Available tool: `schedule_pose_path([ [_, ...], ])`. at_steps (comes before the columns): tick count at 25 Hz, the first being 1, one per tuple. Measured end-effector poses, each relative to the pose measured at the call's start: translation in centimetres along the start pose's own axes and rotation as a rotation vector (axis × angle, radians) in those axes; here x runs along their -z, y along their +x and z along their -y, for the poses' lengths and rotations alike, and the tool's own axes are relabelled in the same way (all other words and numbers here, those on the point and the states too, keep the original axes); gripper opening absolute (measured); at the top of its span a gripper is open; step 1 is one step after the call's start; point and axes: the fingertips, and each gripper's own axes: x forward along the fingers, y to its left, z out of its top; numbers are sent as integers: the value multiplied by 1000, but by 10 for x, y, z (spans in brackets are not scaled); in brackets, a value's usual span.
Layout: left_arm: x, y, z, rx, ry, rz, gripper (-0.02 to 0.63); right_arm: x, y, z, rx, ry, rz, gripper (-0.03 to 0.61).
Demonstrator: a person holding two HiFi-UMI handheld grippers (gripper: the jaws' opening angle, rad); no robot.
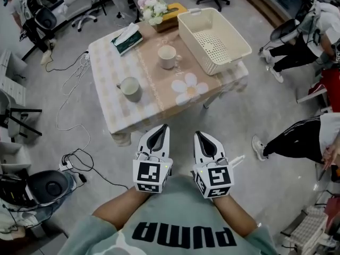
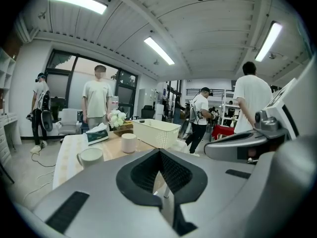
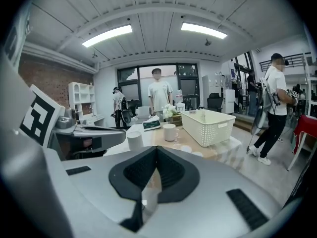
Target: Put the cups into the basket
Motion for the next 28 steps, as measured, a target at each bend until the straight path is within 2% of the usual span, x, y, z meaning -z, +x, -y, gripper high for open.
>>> schedule_pose_path([
  [7, -23, 34, -29, 64, 22, 24, -3, -26, 42, 3, 49, 0, 15, 11],
  [14, -38, 45, -54, 82, 20, 47, -2, -47, 64, -4, 63, -24, 25, 11],
  [22, -36, 51, -75, 40, 3, 38, -2, -52, 90, -11, 17, -40, 16, 11],
  [28, -45, 67, -93, -32, -9, 46, -3, -61, 117, -8, -58, -69, 11, 11],
])
